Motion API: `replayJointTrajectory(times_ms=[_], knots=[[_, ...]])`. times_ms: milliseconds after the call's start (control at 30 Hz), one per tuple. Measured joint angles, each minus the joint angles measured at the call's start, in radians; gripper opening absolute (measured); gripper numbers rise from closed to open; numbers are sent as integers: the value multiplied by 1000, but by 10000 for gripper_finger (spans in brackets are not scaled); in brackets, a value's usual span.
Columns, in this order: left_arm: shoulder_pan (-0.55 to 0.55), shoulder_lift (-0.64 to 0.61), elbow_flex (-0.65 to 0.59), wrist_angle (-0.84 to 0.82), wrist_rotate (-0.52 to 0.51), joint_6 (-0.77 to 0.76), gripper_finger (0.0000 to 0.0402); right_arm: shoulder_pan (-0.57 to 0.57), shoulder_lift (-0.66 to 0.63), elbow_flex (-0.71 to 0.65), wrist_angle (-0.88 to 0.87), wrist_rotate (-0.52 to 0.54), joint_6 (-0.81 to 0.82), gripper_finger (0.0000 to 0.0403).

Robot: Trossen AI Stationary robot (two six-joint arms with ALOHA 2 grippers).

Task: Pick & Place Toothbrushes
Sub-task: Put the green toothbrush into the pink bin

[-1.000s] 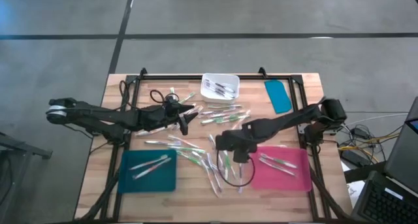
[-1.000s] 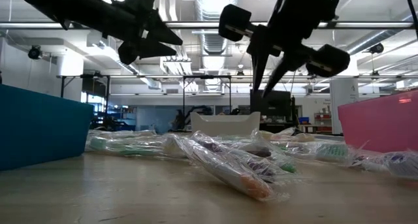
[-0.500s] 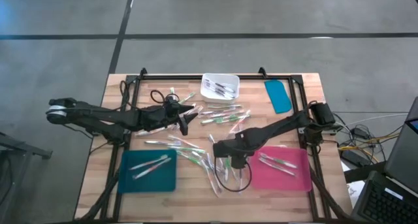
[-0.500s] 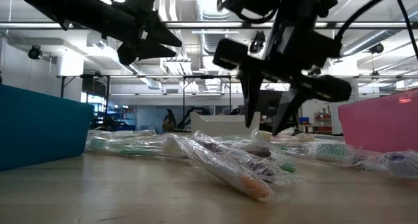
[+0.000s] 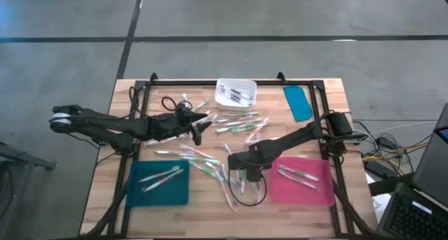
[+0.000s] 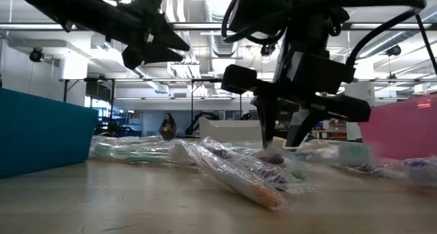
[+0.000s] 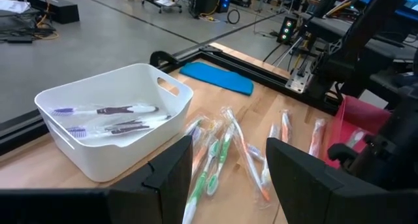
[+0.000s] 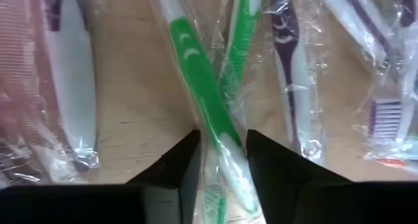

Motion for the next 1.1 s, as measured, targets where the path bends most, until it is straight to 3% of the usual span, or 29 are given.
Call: replayJointTrajectory(times_ms=[267,400,800,1100], knots=[[0,0,0,-5,0,0,200,1,-27,-4,-2,-1,0,36],[0,0,0,-5,0,0,200,1,-47,-4,-11,-1,-1,22],[0,0,0,-5,0,0,200,3,-44,-4,-7,-23,8,122],[0,0,0,-5,0,0,200,61,-52,-2,-3,-35,49,130]])
